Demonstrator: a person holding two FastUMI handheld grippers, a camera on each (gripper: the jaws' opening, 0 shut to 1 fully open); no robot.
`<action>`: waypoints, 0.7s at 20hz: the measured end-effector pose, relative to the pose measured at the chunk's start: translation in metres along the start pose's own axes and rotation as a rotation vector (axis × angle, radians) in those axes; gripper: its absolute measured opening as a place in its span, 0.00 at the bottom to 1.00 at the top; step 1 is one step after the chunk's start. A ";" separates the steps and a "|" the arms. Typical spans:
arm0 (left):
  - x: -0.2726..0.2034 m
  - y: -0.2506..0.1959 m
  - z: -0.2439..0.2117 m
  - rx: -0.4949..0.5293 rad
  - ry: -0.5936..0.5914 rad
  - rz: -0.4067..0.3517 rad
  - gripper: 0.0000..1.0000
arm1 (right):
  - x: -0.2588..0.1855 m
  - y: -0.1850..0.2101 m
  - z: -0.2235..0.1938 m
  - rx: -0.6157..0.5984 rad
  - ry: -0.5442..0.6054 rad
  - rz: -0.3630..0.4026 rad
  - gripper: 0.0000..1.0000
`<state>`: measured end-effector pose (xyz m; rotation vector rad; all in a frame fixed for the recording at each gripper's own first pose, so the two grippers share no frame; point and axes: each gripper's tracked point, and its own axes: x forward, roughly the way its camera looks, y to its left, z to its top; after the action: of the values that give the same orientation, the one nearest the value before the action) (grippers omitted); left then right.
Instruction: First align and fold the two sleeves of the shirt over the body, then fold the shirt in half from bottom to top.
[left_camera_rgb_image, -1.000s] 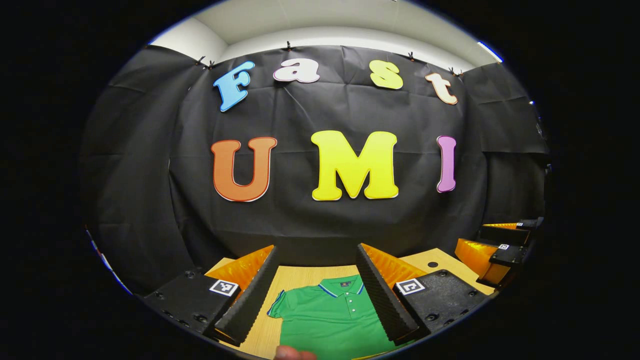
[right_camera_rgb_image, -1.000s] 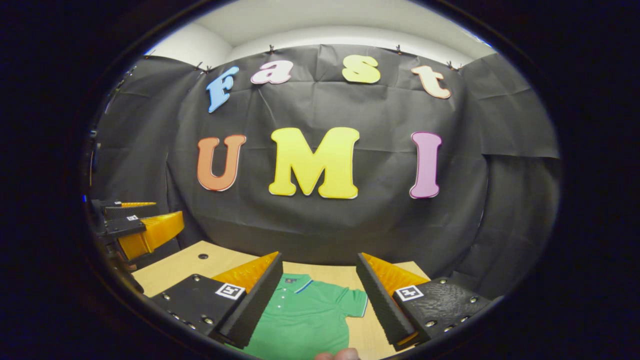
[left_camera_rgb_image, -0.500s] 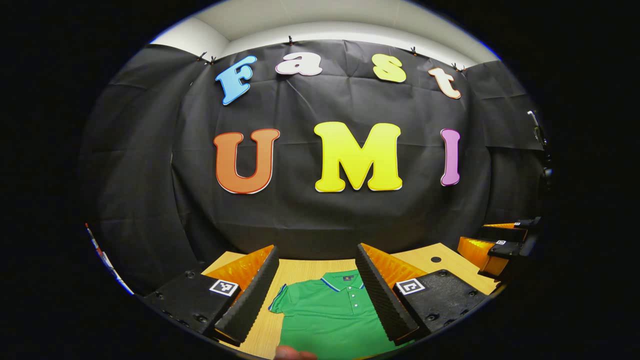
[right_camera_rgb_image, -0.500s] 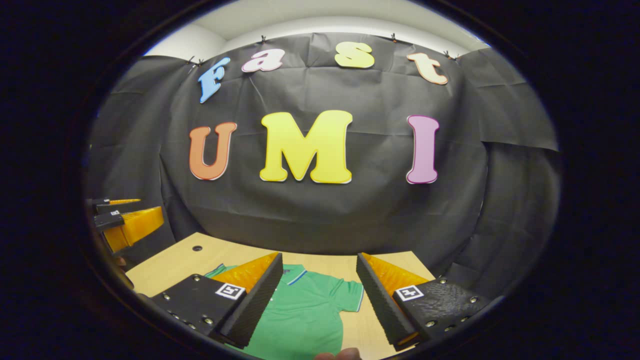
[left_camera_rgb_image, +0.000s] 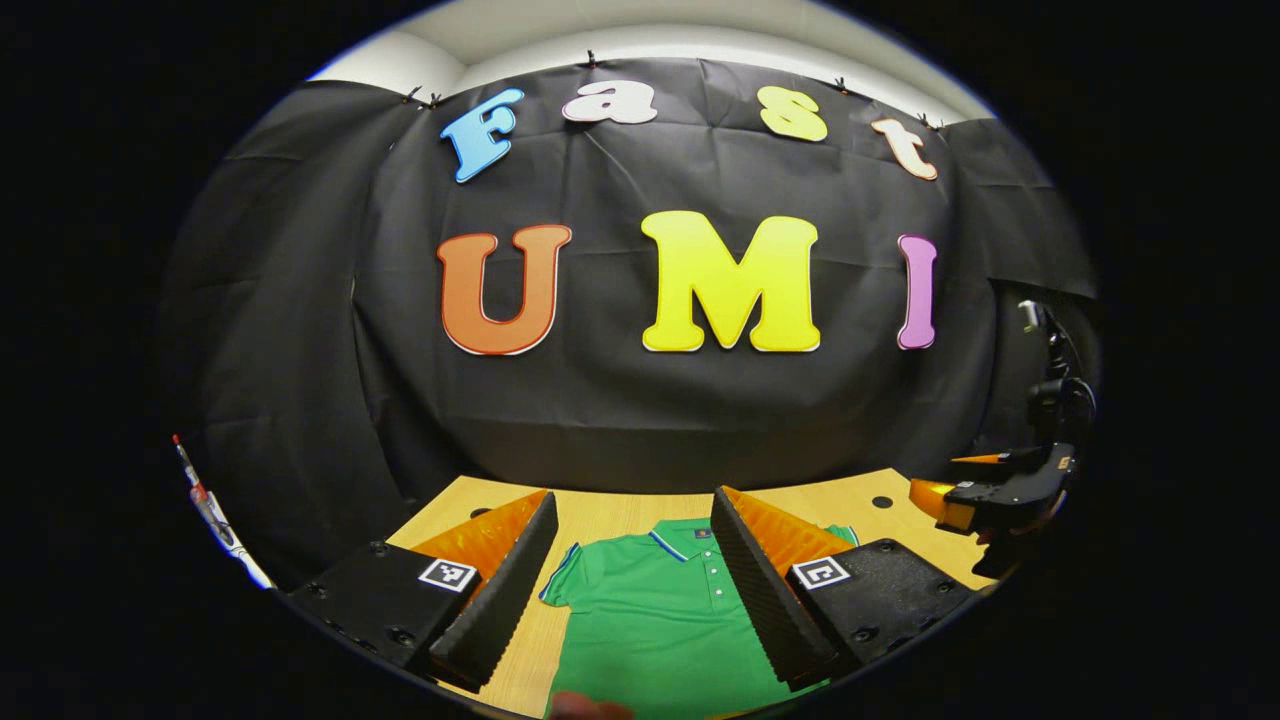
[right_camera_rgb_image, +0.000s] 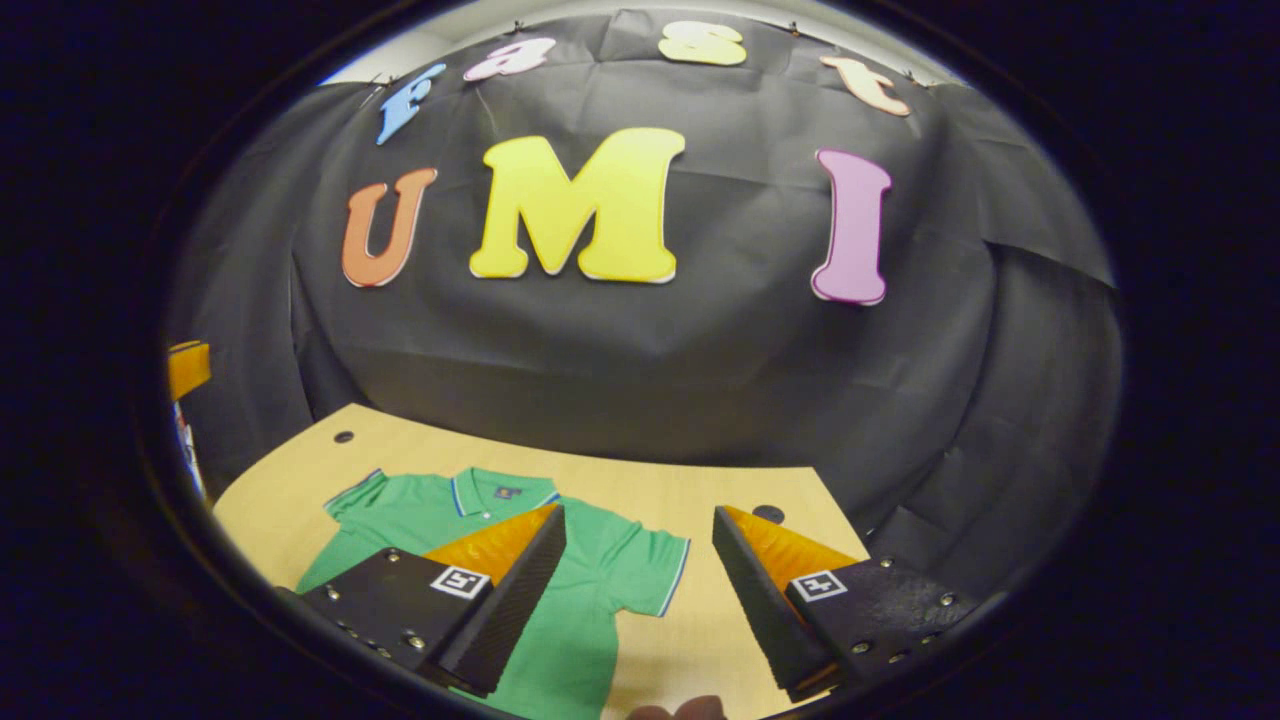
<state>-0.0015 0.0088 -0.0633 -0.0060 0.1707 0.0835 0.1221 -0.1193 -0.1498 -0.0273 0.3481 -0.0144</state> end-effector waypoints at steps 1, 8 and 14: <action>0.000 0.000 -0.007 0.001 0.019 0.009 0.99 | 0.017 -0.005 -0.008 0.009 0.031 -0.001 0.94; 0.004 -0.005 -0.038 -0.005 0.110 0.044 0.99 | 0.120 -0.025 -0.071 -0.015 0.176 0.016 0.94; 0.006 -0.009 -0.063 -0.007 0.188 0.077 0.99 | 0.193 -0.032 -0.120 -0.053 0.255 0.025 0.93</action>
<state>-0.0053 -0.0008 -0.1262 -0.0138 0.3582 0.1609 0.2626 -0.1583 -0.3273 -0.0743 0.6040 0.0161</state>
